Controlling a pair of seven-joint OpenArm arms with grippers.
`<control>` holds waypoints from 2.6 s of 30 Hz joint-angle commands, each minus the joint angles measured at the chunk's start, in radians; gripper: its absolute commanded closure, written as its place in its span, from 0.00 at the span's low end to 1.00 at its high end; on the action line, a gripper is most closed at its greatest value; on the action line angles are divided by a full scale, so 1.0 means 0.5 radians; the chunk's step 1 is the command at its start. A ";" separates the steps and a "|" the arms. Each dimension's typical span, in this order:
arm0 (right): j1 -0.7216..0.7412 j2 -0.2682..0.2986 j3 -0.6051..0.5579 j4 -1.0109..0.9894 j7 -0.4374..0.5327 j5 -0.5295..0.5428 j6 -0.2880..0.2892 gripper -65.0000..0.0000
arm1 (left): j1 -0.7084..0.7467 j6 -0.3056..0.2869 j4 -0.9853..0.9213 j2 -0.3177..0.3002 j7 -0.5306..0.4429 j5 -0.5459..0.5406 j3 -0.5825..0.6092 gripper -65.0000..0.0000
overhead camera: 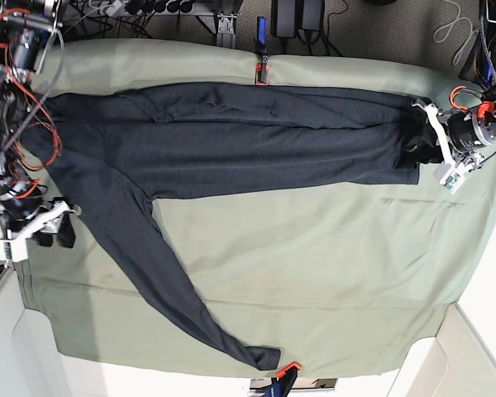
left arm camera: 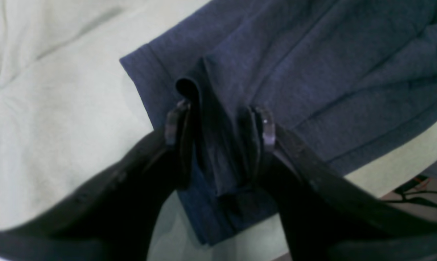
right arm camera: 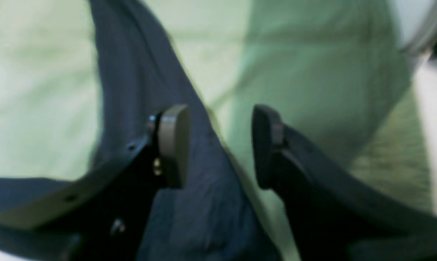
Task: Fold the T-shirt properly
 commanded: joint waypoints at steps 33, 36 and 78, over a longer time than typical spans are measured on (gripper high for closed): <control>0.188 -0.040 -0.411 -0.382 -0.012 0.238 0.104 1.00 | -0.014 -0.003 0.032 -0.048 -0.027 -0.038 -0.021 0.60; 0.027 -0.040 -0.411 -0.076 -0.106 0.301 0.102 1.00 | -0.015 -0.003 0.032 -0.048 -0.028 -0.038 -0.021 0.60; -1.147 -0.034 0.444 1.257 -0.411 0.525 0.153 0.38 | -0.891 0.284 -0.018 0.787 -0.002 0.236 0.799 0.41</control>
